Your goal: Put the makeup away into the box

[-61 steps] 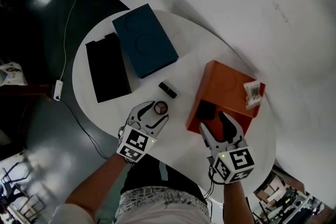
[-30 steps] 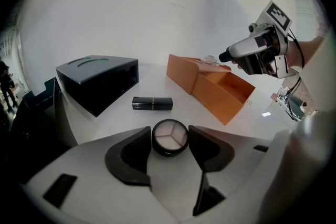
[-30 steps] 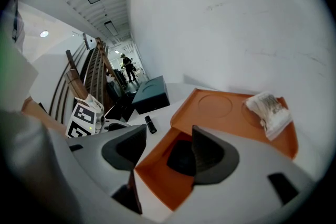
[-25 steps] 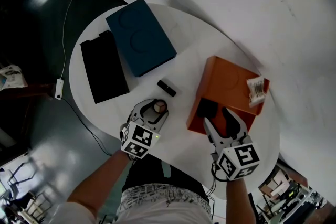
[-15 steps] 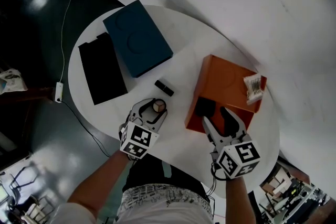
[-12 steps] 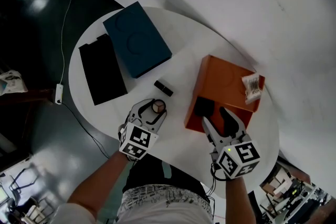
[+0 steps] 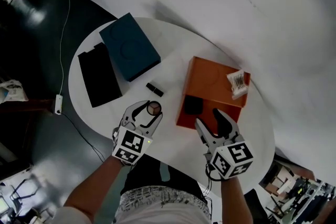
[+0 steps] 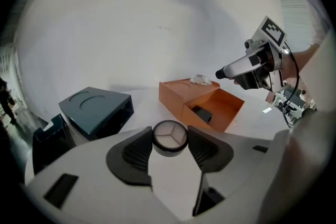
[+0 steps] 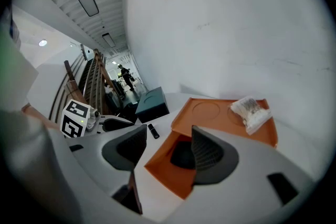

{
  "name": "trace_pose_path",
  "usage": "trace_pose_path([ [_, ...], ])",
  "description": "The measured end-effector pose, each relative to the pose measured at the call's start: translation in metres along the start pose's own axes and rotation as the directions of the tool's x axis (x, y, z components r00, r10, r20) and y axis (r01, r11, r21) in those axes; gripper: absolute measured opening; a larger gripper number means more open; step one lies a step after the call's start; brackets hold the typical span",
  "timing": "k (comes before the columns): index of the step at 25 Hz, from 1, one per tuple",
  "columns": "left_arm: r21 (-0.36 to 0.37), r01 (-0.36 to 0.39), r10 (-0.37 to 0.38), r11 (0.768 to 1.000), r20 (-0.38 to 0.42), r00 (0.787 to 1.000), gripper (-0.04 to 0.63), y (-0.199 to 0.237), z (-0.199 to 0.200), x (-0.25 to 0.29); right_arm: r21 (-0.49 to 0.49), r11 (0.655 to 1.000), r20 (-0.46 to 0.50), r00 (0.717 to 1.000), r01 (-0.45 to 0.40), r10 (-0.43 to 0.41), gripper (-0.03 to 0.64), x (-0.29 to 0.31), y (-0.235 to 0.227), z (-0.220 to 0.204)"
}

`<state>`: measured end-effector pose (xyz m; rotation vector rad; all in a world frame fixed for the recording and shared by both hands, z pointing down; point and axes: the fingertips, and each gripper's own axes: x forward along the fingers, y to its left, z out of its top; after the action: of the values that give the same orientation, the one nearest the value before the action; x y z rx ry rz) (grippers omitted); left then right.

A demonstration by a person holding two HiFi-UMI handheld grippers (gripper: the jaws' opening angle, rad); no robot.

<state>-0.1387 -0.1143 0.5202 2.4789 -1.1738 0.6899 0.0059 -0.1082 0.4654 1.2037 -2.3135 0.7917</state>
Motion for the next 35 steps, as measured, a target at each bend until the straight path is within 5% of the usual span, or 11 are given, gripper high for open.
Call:
trace_pose_path([
  [18, 0.172, 0.216, -0.217, 0.961, -0.012, 0.976, 0.235, -0.106, 0.069, 0.050, 0.111, 0.985, 0.093, 0.985, 0.135, -0.145, 0.275, -0.089, -0.066, -0.025],
  [35, 0.233, 0.383, -0.357, 0.894, -0.147, 0.922, 0.235, -0.181, 0.062, 0.123, 0.241, 0.943, 0.105, 0.960, 0.228, -0.259, 0.265, -0.136, -0.130, -0.062],
])
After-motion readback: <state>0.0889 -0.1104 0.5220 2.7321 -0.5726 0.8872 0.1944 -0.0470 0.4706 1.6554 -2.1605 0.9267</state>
